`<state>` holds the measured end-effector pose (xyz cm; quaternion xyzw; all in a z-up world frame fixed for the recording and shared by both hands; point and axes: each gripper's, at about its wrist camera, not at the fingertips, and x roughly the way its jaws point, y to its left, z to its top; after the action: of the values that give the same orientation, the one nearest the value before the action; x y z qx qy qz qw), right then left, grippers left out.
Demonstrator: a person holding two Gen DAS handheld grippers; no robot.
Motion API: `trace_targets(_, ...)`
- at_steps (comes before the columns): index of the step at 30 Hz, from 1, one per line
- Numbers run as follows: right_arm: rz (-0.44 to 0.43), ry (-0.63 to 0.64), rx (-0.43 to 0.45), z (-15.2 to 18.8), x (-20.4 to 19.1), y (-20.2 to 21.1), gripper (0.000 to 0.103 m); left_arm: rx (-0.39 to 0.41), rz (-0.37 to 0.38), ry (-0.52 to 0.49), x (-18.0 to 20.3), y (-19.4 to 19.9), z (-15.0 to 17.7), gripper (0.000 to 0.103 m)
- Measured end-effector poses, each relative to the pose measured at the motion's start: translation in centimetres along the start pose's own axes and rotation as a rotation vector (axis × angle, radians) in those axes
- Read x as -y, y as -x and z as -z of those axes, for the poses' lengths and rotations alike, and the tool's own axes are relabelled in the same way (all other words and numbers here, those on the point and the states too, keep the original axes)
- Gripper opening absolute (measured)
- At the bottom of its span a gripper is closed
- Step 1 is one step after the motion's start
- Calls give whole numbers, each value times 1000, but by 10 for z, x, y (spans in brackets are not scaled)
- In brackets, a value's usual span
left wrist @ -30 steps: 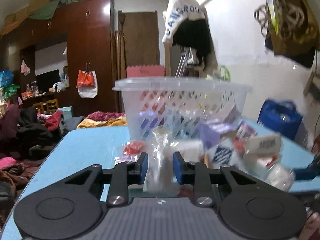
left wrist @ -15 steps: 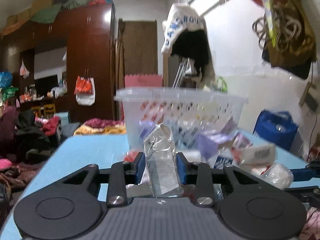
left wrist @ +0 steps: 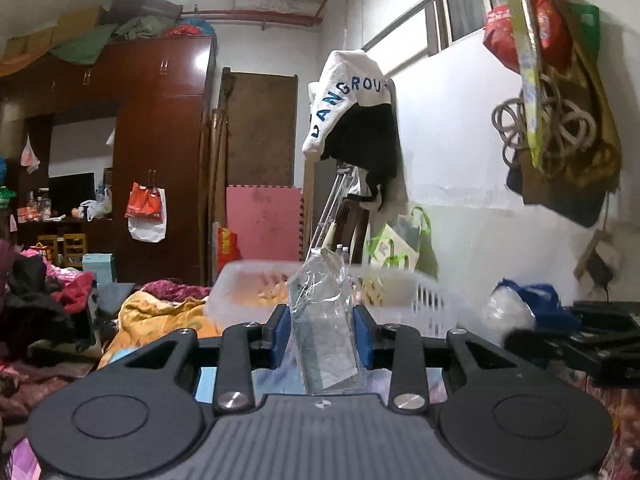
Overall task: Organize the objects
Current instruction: 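Lower both clear bags into the white basket and open the grippers, then move the left gripper back toward the purple-labelled box on the table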
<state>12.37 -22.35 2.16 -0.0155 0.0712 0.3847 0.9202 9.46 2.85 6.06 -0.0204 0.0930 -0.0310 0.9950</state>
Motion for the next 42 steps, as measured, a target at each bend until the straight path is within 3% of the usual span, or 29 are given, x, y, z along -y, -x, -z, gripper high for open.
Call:
trace_targets(4,58,12,-36,-38,16,-47,47,-59,-7,31,0,-50,-36,38)
trace_targets(8,107,8,-82,-48,29,-88,51,-111,-28,106,-8,-95,-42,39)
trace_targets(9,122,4,-91,-48,32,-95,55,-137,-33,107,-9,-106,-40,43)
trace_targets(10,122,6,-105,-47,34,-98,74,-180,-39,98,-9,-118,-38,57)
trace_targets(11,122,15,-124,-46,34,-103,87,-216,-48,82,-9,-126,-35,61)
trace_targets(12,133,28,-124,-43,33,-101,88,-225,-62,66,-10,-129,-32,62)
trace_targets(15,150,66,-126,-33,25,-81,88,-185,-79,40,-10,-112,-23,65)
trace_targets(19,118,87,-97,-24,13,-48,103,-152,-43,48,-12,-71,-13,77)
trace_targets(23,143,106,-92,8,1,-18,103,-136,-63,25,-17,-25,14,82)
trace_targets(27,150,45,-116,46,-2,-14,103,-166,-82,81,-32,0,48,83)
trace_targets(32,227,35,-163,60,0,-35,103,-228,-146,56,-41,-6,69,83)
trace_targets(37,207,-6,-211,57,10,-48,103,-284,-130,60,-43,-18,79,83)
trace_targets(42,205,6,-231,64,5,-45,103,-320,-180,30,-36,-29,88,84)
